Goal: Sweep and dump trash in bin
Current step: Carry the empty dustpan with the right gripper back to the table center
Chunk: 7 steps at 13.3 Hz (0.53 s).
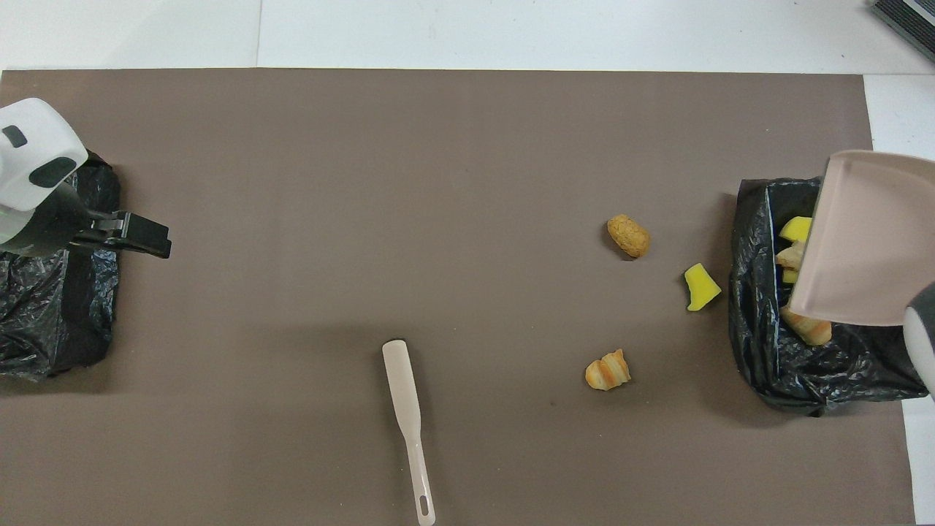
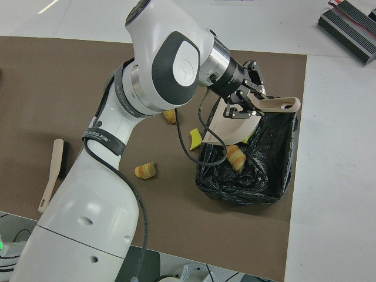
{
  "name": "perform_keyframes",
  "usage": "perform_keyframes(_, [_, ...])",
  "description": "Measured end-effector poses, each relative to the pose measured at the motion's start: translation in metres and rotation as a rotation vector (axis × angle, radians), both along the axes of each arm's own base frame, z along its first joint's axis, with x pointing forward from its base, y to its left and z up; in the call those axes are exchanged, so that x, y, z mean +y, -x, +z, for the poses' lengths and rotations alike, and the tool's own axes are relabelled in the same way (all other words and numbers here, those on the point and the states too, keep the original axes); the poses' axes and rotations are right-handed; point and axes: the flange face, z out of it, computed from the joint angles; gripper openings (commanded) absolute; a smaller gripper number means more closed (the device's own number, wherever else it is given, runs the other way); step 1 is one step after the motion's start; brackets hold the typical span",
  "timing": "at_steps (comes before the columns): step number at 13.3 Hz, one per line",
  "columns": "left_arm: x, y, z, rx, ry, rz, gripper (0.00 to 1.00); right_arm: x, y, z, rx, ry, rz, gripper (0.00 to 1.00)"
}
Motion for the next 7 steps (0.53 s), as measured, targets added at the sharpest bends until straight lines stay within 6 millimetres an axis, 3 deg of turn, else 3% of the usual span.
perform_keyframes(4, [0.008, 0.007, 0.017, -0.031, -0.002, -0.018, 1.0, 0.108, -0.011, -0.021, -0.194, -0.172, -0.267, 0.0])
perform_keyframes(7, [0.013, 0.009, 0.018, -0.025, -0.002, -0.021, 1.0, 0.174, -0.03, -0.042, -0.257, -0.291, -0.465, 0.0])
